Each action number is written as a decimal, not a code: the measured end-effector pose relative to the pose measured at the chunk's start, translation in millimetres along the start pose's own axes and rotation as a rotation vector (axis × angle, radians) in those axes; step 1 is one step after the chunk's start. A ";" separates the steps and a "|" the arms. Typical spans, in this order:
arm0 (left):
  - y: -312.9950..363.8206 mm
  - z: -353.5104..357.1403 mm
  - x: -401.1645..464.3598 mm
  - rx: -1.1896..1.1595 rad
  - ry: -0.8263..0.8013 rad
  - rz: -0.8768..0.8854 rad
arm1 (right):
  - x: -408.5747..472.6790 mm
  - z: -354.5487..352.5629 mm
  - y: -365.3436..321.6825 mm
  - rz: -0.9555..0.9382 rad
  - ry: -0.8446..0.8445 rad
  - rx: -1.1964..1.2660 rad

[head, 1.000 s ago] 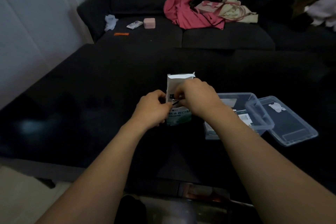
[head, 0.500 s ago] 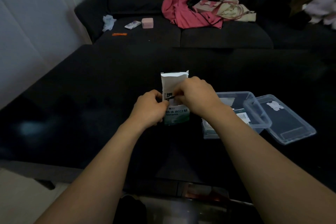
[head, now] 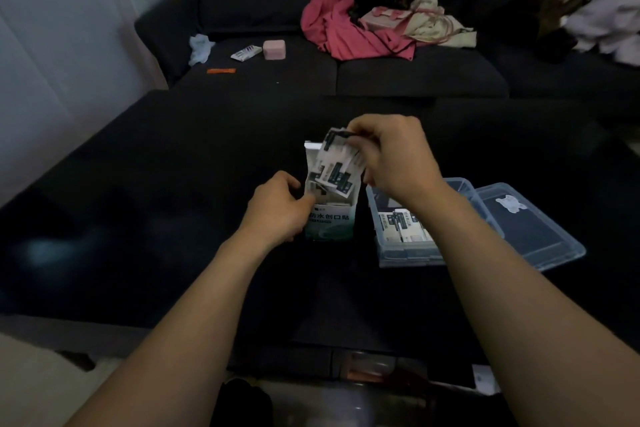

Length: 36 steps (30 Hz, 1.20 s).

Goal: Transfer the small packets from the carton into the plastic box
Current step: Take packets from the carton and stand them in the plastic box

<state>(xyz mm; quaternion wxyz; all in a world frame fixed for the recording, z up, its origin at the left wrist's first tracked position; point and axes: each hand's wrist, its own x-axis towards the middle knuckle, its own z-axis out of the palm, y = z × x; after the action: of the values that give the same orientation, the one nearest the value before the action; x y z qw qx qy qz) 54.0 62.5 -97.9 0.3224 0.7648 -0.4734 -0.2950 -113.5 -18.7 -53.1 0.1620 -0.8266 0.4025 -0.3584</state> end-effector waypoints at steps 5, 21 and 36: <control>13.4 -7.5 -7.4 -0.126 0.223 0.076 | -2.4 -19.2 0.0 0.171 -0.035 0.327; 60.1 25.2 -33.9 -0.911 -0.594 -0.161 | -22.4 -48.3 17.1 0.212 -0.364 0.456; 83.4 71.8 -33.7 -0.914 -0.446 -0.184 | -33.3 -53.3 33.8 0.084 -0.358 0.120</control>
<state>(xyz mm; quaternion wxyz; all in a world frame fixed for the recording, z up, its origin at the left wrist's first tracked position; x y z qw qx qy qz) -57.5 49.3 -72.9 0.4874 0.5030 -0.2842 -0.6548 -184.5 -12.6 -50.5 0.2949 -0.8486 0.3792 -0.2217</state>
